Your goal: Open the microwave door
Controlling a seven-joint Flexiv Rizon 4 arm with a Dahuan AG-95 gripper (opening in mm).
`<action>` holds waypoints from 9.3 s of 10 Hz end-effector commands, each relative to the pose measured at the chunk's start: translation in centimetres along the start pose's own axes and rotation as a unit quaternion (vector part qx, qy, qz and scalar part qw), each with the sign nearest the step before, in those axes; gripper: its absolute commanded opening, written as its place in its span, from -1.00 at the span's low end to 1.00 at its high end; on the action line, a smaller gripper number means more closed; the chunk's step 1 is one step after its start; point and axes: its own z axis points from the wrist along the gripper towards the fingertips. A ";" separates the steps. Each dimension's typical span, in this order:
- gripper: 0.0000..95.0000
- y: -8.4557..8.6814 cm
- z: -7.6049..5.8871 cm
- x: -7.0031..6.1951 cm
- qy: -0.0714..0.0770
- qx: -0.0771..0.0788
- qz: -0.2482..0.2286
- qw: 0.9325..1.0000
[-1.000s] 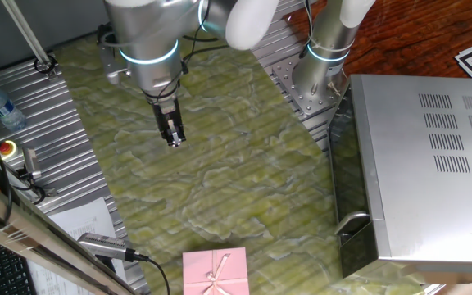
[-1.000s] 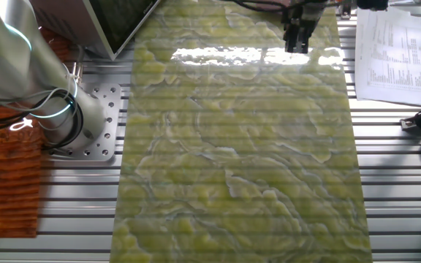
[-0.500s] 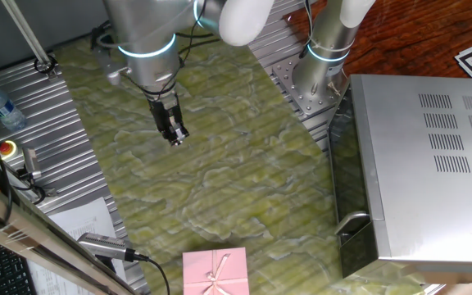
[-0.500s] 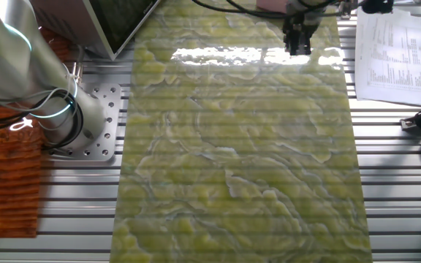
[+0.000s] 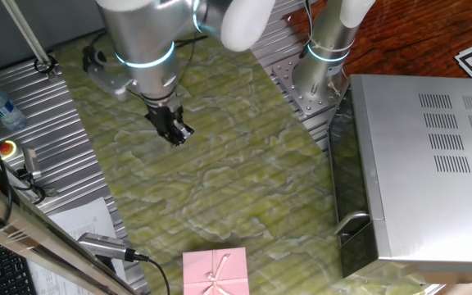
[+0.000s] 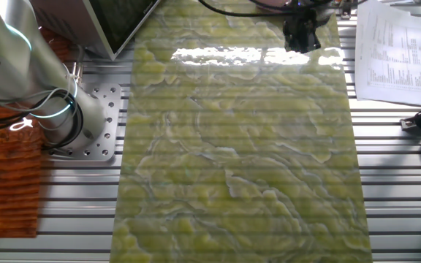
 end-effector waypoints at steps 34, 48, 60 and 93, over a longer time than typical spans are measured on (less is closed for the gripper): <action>-1.00 10.1 0.5 -5.5 0.152 0.016 0.115 0.982; -1.00 10.1 0.5 -5.5 0.170 0.034 -0.009 0.985; -1.00 22.3 1.4 -2.7 0.183 0.060 -0.015 0.981; -0.20 33.0 2.4 2.6 0.215 0.088 -0.149 0.961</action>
